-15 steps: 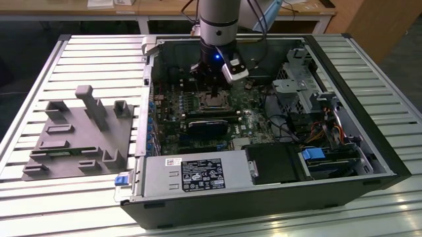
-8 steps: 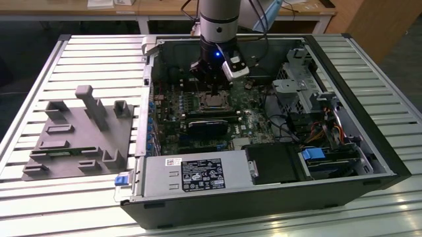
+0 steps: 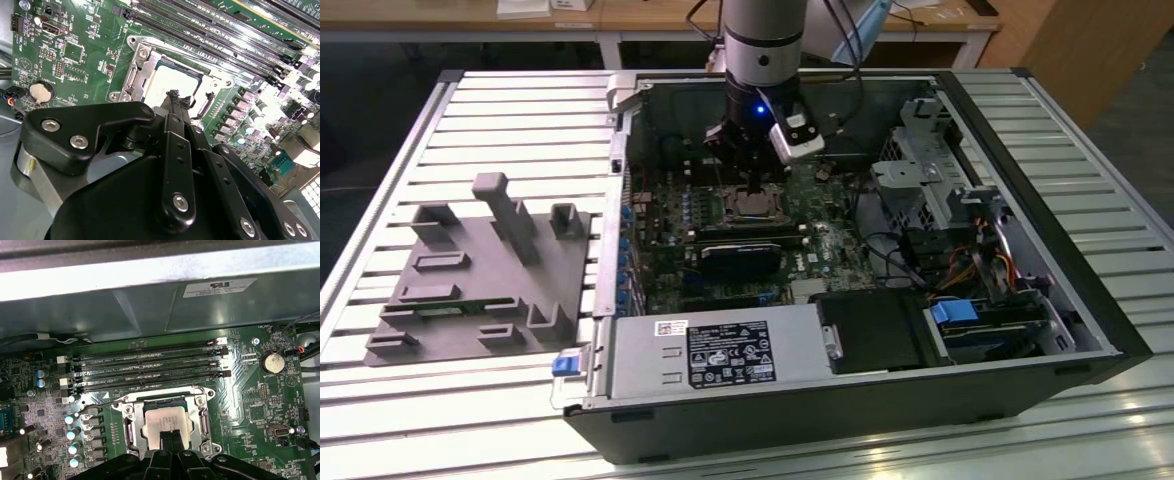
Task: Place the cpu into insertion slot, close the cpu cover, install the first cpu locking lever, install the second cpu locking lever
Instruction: 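Close the cpu cover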
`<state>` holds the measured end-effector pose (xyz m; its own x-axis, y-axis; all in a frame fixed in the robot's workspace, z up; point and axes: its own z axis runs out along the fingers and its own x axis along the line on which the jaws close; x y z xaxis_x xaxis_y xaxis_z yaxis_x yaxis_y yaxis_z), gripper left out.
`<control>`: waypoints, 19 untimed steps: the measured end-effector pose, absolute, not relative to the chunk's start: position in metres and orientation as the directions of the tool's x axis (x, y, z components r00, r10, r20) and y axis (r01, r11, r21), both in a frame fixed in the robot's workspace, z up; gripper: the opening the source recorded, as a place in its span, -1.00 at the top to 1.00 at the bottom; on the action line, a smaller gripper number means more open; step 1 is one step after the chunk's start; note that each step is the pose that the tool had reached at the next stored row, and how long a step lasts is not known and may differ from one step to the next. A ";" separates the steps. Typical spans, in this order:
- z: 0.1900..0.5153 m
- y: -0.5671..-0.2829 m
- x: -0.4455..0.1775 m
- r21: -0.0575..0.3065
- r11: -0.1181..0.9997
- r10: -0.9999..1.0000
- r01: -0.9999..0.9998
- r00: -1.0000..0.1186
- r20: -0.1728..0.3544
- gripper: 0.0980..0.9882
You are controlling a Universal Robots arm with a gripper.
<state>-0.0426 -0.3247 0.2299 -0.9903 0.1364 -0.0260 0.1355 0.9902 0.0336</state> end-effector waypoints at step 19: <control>0.220 -0.329 -0.066 0.036 0.990 0.136 0.135 -0.990 -0.044 0.98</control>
<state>-0.0656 -0.3288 0.2203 -0.9897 0.1365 -0.0437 0.1350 0.9902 0.0359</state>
